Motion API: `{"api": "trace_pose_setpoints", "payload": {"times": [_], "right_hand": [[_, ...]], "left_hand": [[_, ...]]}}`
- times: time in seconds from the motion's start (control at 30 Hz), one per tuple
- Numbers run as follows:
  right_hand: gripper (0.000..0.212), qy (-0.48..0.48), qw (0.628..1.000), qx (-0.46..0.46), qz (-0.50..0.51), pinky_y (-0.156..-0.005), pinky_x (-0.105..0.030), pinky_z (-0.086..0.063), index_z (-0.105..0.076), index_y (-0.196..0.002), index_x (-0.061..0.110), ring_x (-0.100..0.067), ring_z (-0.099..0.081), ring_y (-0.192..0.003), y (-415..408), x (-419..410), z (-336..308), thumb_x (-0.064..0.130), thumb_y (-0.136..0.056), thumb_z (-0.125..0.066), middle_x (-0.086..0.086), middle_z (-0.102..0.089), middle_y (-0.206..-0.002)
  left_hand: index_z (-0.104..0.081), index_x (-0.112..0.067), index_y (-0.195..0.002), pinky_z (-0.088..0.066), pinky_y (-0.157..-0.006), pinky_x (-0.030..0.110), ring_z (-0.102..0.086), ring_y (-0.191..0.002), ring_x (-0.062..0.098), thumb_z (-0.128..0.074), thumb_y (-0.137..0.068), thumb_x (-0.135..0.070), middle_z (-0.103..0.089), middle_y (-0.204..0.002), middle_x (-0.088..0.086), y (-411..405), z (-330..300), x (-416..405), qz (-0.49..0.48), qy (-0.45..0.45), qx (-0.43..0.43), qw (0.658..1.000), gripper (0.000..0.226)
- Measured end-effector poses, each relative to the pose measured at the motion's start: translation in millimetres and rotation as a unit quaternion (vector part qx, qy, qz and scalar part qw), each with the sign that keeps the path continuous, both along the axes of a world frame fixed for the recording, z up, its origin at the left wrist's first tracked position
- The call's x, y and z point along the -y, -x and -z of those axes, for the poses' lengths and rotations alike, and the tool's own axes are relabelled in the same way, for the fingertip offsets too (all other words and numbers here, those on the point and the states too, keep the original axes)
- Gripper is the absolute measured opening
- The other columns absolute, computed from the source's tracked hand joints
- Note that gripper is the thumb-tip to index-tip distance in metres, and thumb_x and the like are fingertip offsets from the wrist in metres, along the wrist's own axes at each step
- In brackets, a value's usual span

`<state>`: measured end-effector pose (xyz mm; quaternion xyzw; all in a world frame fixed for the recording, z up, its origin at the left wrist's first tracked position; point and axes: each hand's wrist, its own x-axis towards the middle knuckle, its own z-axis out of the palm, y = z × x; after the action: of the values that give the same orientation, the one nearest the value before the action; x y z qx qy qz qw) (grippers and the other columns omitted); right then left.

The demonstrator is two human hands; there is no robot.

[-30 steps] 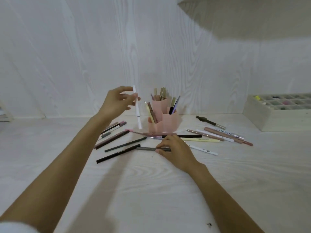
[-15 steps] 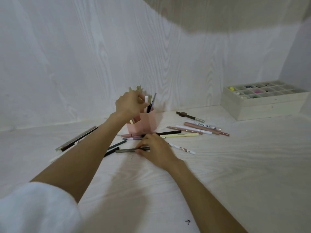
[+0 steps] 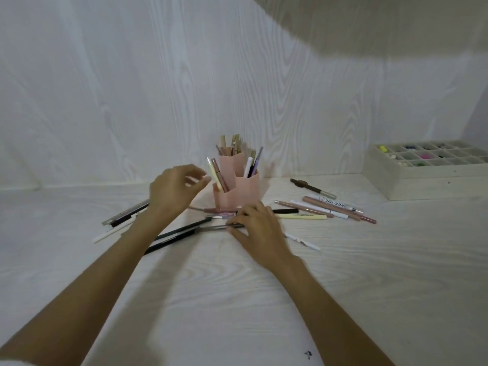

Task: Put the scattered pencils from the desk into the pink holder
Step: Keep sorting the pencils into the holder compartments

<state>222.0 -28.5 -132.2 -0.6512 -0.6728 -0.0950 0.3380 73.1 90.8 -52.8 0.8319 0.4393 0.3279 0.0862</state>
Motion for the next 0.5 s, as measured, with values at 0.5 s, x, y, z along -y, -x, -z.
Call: {"api": "trace_pose_setpoints", "payload": {"times": [0.5], "right_hand": [[0.042, -0.124, 0.941, -0.313, 0.045, -0.073, -0.009, -0.050, -0.030, -0.122, 0.039, 0.009, -0.062, -0.080, -2.7, -12.9, -19.6, 0.022, -0.093, -0.055, 0.007, -0.065, -0.092]], "left_hand": [[-0.068, -0.040, -0.093, -0.025, -0.058, 0.003, -0.048, -0.072, -0.011, -0.060, -0.061, -0.078, -0.061, -0.085, -0.024, 80.4, 82.2, 4.7, -0.004, 0.021, -0.001, 1.000, 0.050]]}}
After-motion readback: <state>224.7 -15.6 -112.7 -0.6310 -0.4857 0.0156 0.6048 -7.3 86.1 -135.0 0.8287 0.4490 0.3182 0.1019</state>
